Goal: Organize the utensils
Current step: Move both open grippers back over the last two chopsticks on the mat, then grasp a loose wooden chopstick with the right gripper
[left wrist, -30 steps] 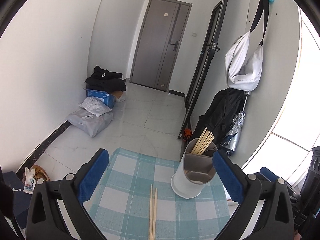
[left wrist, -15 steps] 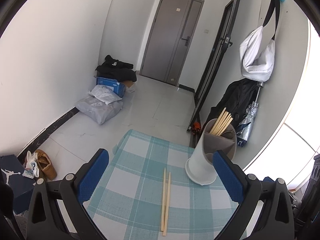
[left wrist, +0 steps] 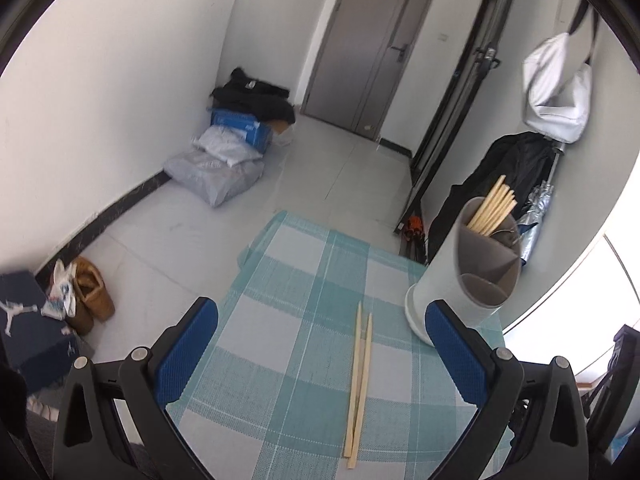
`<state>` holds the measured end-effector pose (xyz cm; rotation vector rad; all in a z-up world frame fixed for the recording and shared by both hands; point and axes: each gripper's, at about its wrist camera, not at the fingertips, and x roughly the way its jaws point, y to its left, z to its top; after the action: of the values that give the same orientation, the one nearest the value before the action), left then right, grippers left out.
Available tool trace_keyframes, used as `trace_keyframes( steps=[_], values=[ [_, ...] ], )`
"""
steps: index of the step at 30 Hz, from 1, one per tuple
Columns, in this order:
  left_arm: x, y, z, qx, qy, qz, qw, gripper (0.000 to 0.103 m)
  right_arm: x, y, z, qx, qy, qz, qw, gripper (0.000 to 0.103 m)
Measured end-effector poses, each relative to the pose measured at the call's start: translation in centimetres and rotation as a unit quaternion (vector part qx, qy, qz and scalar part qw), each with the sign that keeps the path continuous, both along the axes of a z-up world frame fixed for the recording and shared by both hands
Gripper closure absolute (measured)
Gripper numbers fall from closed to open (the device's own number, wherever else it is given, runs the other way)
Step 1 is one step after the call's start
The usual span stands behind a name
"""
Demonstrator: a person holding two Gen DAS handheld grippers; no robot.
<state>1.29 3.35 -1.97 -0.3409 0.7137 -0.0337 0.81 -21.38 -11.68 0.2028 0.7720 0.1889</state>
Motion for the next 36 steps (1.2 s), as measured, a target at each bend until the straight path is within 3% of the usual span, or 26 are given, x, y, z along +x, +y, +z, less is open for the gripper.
trace_keyframes(
  steps=[6,12,23,27,36],
  values=[
    [1.1,0.4,-1.5,0.01,0.035,-0.003,0.9993,0.001,1.4,1.4,-2.4,-0.019,0.037,0.019,0.999,0.01],
    [2.1,1.4,-2.4,0.01,0.06,-0.003,0.9981,0.001,3.1,4.2,-3.5,-0.04,0.058,0.051,0.996,0.019],
    [2.9,3.3,-2.7,-0.006,0.076,0.019,0.9969,0.001,6.8,9.2,-5.7,-0.056,0.091,0.083,0.991,0.046],
    [3.2,3.9,-3.0,-0.014,0.085,0.023,0.996,0.001,7.6,10.1,-6.5,-0.063,0.108,0.078,0.989,0.063],
    [3.5,4.7,-3.3,-0.016,0.088,0.036,0.9953,0.001,7.9,12.4,-6.5,-0.141,0.098,0.08,0.982,0.078]
  ],
)
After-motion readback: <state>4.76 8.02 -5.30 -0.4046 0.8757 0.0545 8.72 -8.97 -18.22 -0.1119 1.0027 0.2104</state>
